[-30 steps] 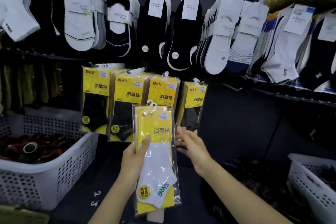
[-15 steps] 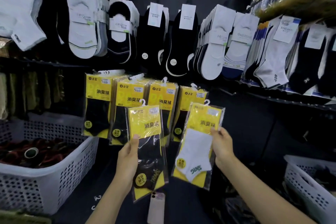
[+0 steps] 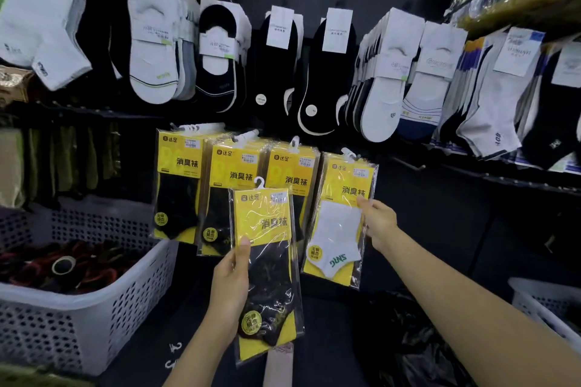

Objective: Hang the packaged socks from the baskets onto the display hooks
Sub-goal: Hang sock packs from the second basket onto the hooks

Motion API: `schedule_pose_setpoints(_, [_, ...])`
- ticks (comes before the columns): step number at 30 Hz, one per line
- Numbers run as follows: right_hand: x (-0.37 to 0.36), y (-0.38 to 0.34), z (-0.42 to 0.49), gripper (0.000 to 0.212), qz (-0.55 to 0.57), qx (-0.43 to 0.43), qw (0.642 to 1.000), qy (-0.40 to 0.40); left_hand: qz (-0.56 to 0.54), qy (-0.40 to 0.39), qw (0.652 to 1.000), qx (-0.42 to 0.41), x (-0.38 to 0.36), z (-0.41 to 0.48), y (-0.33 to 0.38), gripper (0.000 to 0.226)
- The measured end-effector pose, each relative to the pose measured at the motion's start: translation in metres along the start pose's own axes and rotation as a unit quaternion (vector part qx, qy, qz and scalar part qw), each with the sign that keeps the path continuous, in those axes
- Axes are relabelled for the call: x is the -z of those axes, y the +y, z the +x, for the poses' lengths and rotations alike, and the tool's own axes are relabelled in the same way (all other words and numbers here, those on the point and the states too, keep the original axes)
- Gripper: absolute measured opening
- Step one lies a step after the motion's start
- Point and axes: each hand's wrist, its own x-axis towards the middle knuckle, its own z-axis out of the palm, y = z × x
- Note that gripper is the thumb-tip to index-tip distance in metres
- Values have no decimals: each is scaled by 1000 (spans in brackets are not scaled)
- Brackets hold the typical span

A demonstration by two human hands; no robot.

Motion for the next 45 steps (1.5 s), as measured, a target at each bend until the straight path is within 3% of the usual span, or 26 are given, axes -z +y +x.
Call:
schedule_pose_setpoints(5, [1, 22, 2, 21, 48, -85, 992, 80, 6, 3, 1000, 10, 1, 1, 0, 18])
schedule_pose_setpoints(8, [6, 41, -14, 38, 39, -86, 990, 106, 8, -4, 1000, 13, -1, 0, -2, 14])
schedule_pose_setpoints(10, [4, 50, -35, 40, 51, -75, 994, 56, 19, -1, 1000, 16, -4, -1, -2, 11])
schedule_pose_setpoints(15, [-7, 59, -101, 21, 46, -58, 980, -187, 41, -22, 999, 20, -18, -10, -4, 27])
schedule_pose_setpoints(19, [-7, 64, -123, 17, 44, -35, 970, -237, 39, -58, 997, 23, -28, -16, -8, 44])
schedule_pose_setpoints(21, [-3, 63, -123, 12, 61, -16, 979, -194, 51, -86, 995, 12, -31, -20, -8, 38])
schedule_pose_setpoints(28, [19, 42, -88, 12, 94, 1, 992, 84, 68, -208, 975, 43, -39, -26, -8, 34])
schedule_pose_setpoints(42, [3, 11, -53, 11, 18, 91, 992, 88, 44, -222, 972, 54, -64, -22, -15, 24])
schedule_pose_setpoints(45, [12, 22, -50, 30, 48, 74, 989, 117, 48, -222, 973, 47, -68, -21, -18, 23])
